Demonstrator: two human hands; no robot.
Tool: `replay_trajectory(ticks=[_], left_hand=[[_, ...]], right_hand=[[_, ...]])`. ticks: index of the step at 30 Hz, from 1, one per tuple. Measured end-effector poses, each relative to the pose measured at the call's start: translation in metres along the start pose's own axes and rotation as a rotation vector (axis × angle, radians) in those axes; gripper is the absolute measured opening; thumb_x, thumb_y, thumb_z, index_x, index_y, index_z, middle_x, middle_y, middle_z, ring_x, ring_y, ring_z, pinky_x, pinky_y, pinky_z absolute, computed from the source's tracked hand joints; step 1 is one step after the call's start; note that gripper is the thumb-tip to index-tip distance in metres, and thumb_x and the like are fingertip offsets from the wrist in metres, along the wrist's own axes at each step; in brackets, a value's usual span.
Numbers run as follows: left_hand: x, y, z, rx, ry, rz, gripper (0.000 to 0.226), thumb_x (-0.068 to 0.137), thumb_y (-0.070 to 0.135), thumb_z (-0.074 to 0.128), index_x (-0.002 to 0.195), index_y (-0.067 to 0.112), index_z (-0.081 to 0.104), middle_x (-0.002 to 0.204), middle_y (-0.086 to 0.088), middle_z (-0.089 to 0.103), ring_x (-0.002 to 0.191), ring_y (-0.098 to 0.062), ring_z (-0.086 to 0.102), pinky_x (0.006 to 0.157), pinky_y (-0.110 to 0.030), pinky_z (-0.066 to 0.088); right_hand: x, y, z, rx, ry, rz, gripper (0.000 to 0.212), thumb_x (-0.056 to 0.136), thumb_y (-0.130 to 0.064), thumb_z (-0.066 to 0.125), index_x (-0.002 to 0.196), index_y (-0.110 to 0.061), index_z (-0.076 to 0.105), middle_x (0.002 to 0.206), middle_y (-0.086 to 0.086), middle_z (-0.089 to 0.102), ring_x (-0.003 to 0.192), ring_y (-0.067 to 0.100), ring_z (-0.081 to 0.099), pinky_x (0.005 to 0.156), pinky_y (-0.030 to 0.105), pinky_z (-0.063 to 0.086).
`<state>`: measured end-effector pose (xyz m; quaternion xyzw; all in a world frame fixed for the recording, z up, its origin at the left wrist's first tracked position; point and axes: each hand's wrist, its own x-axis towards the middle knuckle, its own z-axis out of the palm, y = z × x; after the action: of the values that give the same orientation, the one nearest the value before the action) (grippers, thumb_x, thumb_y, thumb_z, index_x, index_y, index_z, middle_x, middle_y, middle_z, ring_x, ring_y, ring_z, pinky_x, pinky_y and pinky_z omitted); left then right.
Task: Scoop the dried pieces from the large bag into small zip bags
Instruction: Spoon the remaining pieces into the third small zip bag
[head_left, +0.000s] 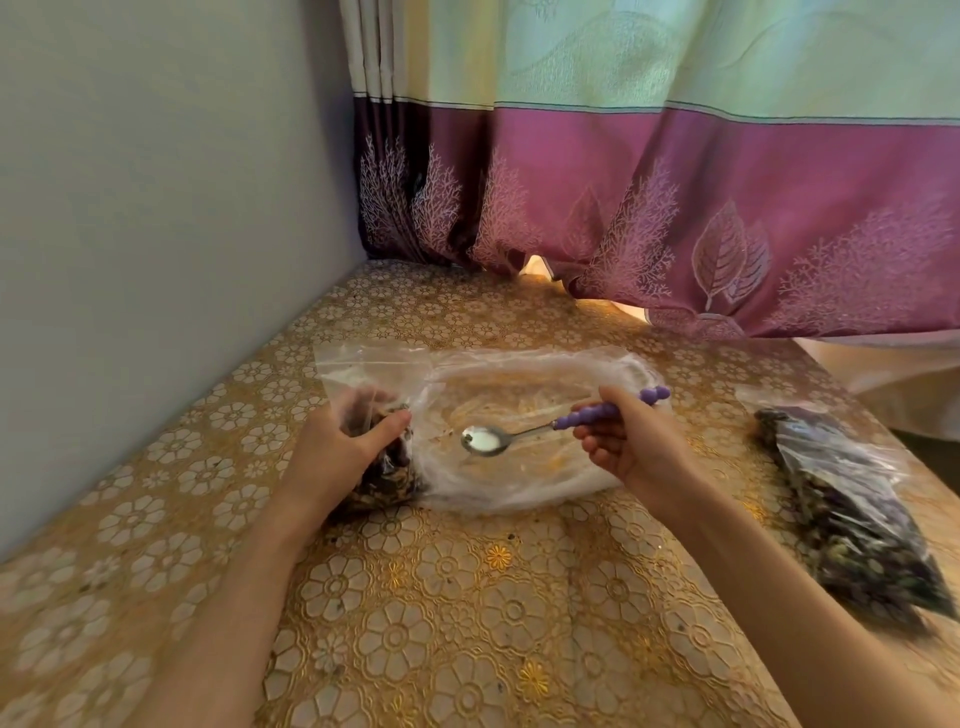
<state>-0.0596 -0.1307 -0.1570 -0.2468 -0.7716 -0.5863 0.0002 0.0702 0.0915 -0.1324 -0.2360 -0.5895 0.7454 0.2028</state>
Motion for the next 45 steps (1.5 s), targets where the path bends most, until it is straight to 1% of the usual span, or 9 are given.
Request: replay_trajectory(ticks=[6,10,19,25,30,36,39,42,45], left_hand=[[-0.001,0.001,0.0,0.004,-0.001,0.019,0.02,0.081,0.025,0.068,0.099,0.023,0.062,0.086,0.006,0.066,0.082,-0.003,0.061,0.056,-0.002,0.043],[0.0,0.001,0.0,-0.005,-0.017,0.0,0.018,0.08,0.028,0.068,0.097,0.029,0.061,0.09,0.009,0.066,0.086,-0.002,0.061,0.063,-0.01,0.043],[0.001,0.0,0.0,-0.004,-0.025,0.008,0.015,0.08,0.028,0.068,0.091,0.034,0.06,0.089,0.006,0.067,0.087,-0.005,0.062,0.067,-0.015,0.044],[0.001,-0.001,0.0,-0.01,-0.021,0.008,0.015,0.081,0.026,0.068,0.091,0.033,0.06,0.091,-0.006,0.068,0.088,-0.017,0.064,0.067,-0.018,0.048],[0.0,0.0,0.0,-0.009,-0.025,0.006,0.015,0.08,0.028,0.068,0.091,0.035,0.06,0.09,-0.004,0.068,0.087,-0.015,0.064,0.065,-0.015,0.046],[0.001,-0.001,-0.001,-0.008,-0.016,0.009,0.013,0.08,0.028,0.068,0.09,0.033,0.061,0.089,-0.013,0.067,0.087,-0.026,0.064,0.071,-0.032,0.051],[0.0,0.0,0.0,-0.023,-0.023,0.004,0.015,0.08,0.028,0.068,0.093,0.03,0.062,0.087,-0.01,0.068,0.088,-0.022,0.065,0.068,-0.023,0.05],[-0.001,0.003,0.001,0.008,-0.054,0.0,0.018,0.08,0.03,0.067,0.097,0.029,0.062,0.089,0.002,0.068,0.087,-0.011,0.064,0.066,-0.016,0.046],[-0.003,0.004,0.002,0.03,-0.064,-0.012,0.018,0.079,0.032,0.068,0.096,0.034,0.06,0.091,0.01,0.064,0.085,-0.002,0.059,0.066,-0.015,0.045]], right_hand=[[0.016,-0.004,0.02,-0.19,0.074,-0.119,0.042,0.098,-0.022,0.046,0.067,0.0,0.066,0.067,0.011,0.072,0.046,0.01,0.058,0.041,0.018,0.046],[0.022,-0.002,0.035,-0.319,0.071,-0.186,0.047,0.097,-0.024,0.046,0.059,-0.004,0.066,0.069,0.016,0.071,0.048,0.013,0.059,0.044,0.02,0.046],[0.024,0.002,0.055,-0.319,-0.003,-0.187,0.051,0.098,-0.02,0.044,0.054,-0.005,0.064,0.068,0.021,0.07,0.044,0.013,0.058,0.042,0.02,0.046],[0.02,0.014,0.061,-0.106,-0.033,0.017,0.044,0.098,-0.024,0.048,0.067,0.002,0.065,0.065,0.014,0.07,0.043,0.011,0.058,0.042,0.019,0.048],[0.019,0.015,0.05,0.057,-0.017,0.166,0.038,0.098,-0.024,0.049,0.077,0.005,0.061,0.063,0.013,0.07,0.043,0.011,0.06,0.042,0.019,0.05],[0.017,0.008,0.023,0.042,0.021,0.16,0.039,0.099,-0.025,0.047,0.074,0.002,0.062,0.065,0.012,0.071,0.045,0.011,0.059,0.043,0.018,0.05],[0.014,0.001,0.012,0.044,0.027,0.14,0.039,0.098,-0.024,0.047,0.073,0.001,0.063,0.068,0.012,0.072,0.047,0.011,0.06,0.044,0.018,0.051],[0.011,-0.011,0.008,0.086,0.03,0.068,0.043,0.098,-0.024,0.047,0.066,-0.001,0.065,0.073,0.014,0.073,0.05,0.011,0.06,0.044,0.018,0.049],[0.007,-0.028,0.012,0.157,-0.013,-0.098,0.037,0.097,-0.028,0.048,0.078,-0.002,0.065,0.074,0.012,0.073,0.054,0.012,0.063,0.047,0.019,0.05]])
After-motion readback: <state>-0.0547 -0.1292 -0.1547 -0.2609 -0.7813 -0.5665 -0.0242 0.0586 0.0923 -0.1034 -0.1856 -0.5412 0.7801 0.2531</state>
